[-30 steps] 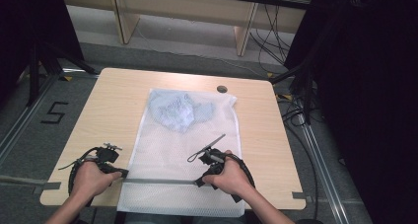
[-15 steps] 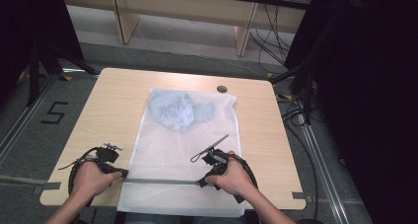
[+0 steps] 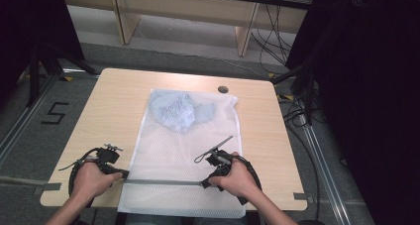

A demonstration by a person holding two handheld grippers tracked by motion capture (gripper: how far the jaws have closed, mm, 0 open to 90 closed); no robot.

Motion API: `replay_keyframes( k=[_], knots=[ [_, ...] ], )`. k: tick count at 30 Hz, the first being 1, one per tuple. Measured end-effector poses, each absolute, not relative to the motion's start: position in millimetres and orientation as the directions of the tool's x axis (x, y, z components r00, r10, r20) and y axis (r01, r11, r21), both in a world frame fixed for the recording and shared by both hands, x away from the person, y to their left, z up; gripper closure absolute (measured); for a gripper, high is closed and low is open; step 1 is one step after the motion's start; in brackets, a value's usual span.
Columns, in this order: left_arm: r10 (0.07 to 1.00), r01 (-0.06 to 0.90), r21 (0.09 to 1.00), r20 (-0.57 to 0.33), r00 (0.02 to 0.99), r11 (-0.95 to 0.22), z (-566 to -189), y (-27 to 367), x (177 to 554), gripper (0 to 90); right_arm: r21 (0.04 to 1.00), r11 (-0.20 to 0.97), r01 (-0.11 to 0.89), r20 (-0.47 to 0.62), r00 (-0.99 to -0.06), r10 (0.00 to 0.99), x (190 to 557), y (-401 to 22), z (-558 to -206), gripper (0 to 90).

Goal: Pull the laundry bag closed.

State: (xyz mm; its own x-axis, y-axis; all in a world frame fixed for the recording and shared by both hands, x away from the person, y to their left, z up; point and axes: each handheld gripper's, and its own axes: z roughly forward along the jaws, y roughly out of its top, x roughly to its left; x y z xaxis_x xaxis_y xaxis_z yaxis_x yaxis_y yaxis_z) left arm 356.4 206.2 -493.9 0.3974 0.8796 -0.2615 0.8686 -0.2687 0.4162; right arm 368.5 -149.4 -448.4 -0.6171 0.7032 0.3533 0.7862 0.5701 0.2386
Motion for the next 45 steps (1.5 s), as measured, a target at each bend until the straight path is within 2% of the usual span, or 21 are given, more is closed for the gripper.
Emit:
replay_keyframes(
  k=[43, 45],
  knots=[
    [0.879, 0.867, 0.415, -0.257, 0.401, -0.274, -494, 206, 357, 90.0, 0.249, 0.533, 0.808, 0.351, -0.589, 0.728, 368, -175, -450, 87.1],
    [0.879, 0.866, 0.417, -0.255, 0.403, -0.276, -494, 206, 357, 90.0, 0.229, 0.534, 0.814, 0.357, -0.581, 0.732, 368, -177, -448, 87.1]
  ],
)
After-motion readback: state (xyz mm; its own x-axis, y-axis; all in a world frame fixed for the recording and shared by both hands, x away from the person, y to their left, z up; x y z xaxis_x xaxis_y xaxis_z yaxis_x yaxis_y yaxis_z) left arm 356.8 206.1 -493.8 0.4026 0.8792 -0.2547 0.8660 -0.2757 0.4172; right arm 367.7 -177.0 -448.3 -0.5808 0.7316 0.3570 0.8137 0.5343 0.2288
